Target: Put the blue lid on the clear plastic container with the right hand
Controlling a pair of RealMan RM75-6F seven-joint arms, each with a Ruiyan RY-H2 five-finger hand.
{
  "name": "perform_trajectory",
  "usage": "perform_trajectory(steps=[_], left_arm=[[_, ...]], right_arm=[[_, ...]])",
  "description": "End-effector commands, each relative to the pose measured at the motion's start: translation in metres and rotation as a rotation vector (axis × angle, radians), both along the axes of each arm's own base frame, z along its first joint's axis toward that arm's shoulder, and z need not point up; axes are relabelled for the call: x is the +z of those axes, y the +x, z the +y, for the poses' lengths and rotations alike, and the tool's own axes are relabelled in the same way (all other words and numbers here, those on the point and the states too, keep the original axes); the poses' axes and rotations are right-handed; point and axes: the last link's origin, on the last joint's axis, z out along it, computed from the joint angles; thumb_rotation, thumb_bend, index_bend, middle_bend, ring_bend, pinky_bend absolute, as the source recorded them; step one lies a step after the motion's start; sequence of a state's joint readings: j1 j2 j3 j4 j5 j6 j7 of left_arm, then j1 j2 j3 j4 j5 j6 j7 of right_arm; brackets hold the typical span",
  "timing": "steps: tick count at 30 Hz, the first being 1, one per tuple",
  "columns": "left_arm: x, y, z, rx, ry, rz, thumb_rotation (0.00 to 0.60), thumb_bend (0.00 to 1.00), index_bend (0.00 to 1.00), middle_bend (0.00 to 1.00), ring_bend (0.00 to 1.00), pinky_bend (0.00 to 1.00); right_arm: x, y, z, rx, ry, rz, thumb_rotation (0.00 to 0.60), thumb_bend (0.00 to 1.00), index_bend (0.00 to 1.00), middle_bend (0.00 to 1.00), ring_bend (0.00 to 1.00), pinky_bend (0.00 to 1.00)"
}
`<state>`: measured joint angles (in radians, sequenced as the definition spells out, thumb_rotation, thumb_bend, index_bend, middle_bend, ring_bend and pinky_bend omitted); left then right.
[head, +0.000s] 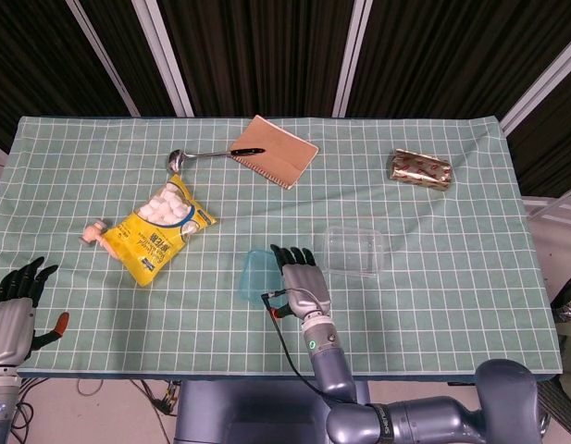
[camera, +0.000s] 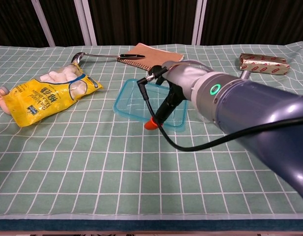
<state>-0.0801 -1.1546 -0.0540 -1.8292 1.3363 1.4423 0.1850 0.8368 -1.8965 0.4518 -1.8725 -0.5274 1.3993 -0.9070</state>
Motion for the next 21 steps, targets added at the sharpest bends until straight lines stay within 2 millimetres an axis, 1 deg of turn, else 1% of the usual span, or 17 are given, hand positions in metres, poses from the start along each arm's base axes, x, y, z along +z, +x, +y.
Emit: perform_trajectory(steps=[1,7,12,17,21], left_arm=[[0.000,0.000,0.000,-0.001,0.000,0.002,0.600,0.36,0.14,0.00,0.00,0.00],[0.001,0.000,0.000,0.000,0.006,0.002,0.600,0.36,0.14,0.00,0.00,0.00],[0.001,-0.001,0.001,0.000,0.009,0.007,0.600,0.36,0.14,0.00,0.00,0.00],[0.000,-0.001,0.001,0.003,0.012,0.013,0.600,0.36,0.14,0.00,0.00,0.00],[0.000,-0.002,0.002,0.001,0.015,0.020,0.600,0.36,0.14,0.00,0.00,0.00]], right_arm=[[0.012,-0.001,-0.008,0.002,-0.026,-0.003,0.600,0.35,0.00,0.49,0.07,0.00],[0.035,-0.014,-0.030,-0.005,-0.064,0.012,0.600,0.35,0.00,0.49,0.06,0.00],[0.059,-0.033,-0.047,-0.023,-0.087,-0.008,0.600,0.35,0.00,0.49,0.06,0.00],[0.078,-0.049,-0.057,0.010,-0.094,-0.001,0.600,0.35,0.00,0.49,0.05,0.00],[0.089,-0.064,-0.063,0.039,-0.103,0.072,0.600,0.35,0.00,0.49,0.04,0.00]])
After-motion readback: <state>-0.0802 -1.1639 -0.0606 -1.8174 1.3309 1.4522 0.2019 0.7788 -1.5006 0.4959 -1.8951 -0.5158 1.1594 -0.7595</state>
